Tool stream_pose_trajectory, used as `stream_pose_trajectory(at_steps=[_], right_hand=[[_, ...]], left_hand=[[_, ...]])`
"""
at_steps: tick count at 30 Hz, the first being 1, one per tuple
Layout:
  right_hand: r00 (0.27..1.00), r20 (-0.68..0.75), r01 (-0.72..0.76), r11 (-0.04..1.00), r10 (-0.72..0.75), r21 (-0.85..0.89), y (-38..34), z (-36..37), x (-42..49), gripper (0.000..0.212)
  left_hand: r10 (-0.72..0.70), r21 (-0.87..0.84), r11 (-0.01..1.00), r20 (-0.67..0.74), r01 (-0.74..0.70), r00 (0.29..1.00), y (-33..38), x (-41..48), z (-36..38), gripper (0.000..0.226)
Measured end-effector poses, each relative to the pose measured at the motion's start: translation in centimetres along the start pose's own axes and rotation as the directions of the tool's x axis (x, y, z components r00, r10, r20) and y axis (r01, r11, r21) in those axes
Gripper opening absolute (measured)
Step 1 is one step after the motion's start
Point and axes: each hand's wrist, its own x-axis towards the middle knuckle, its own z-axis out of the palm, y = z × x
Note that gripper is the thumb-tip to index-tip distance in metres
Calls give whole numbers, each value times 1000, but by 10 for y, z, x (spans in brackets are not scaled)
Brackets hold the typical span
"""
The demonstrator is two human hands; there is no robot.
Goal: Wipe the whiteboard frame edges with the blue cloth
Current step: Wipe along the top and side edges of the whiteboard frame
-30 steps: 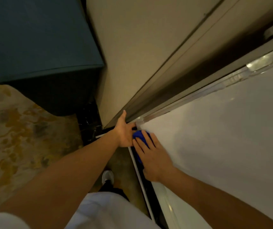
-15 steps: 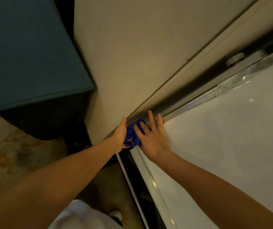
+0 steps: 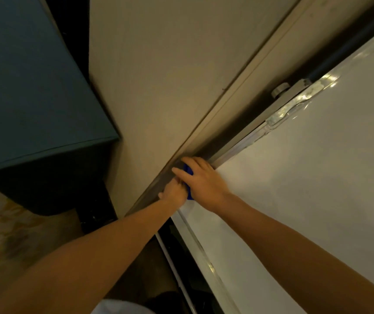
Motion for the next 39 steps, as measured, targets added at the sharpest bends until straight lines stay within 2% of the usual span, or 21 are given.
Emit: stream_pose_trajectory(at_steps=[1,2,3,4,6,7,11,14,17,20,23,27,30,32,34,36,39], right_hand=[[999,10,38,999,-38,-26,0,2,0,73],[996,28,87,995,-86,-57,1,5,0,69],[990,59,131,987,-125,-96,2,9,-3,70],[984,98,162,976,-149,-147,5,13,-5,74],[969,187,210,941,-163,-265,8,19,-8,84],[962,224,224,923,-158,-314,9,23,-7,86],[952,290,218,888,-102,-405,-7,35,5,84],[947,287,260,865,-142,-430,-2,26,10,74],[956,251,252,857,-150,-448,21,-6,9,69],[986,143,148,865,-89,-479,57,-41,-2,73],[995,72,98,869,-72,-485,70,-46,-26,89],[977,195,161,898,-86,-409,41,-8,-30,95],[984,176,110,871,-28,-478,48,-16,-26,95],[997,80,47,860,-7,-509,71,-36,-35,95],[997,-68,-56,880,27,-472,96,-54,-43,95],[988,-133,-132,900,83,-416,105,-61,-49,97],[996,22,-72,918,87,-391,81,-41,-48,104]], left_hand=[[-46,-92,995,-20,44,999,-2,3,3,52],[-100,-322,941,23,102,995,-2,-3,10,49],[-170,-631,759,48,162,984,-2,-3,10,46],[-173,-667,729,38,154,984,-3,-3,14,46],[-30,-449,892,51,50,998,-8,-6,17,48],[-11,-377,926,36,24,999,-12,-8,21,50],[0,-228,974,16,4,1000,-35,-22,46,80],[58,-210,976,-1,-57,998,-33,-31,56,92],[134,-176,974,-71,-144,988,-22,-32,53,109],[228,-45,972,-73,-232,971,-10,-27,48,114],[219,-81,971,-72,-225,973,2,-21,51,111],[242,-53,968,-27,-244,970,14,-15,53,109],[240,-71,967,-44,-243,970,11,-17,47,112],[243,-95,965,-42,-246,969,10,-16,44,117],[247,-132,960,-31,-249,969,14,-13,43,122],[260,-136,955,-44,-264,965,28,-11,42,127],[261,-145,953,-48,-265,964,47,-9,42,134]])
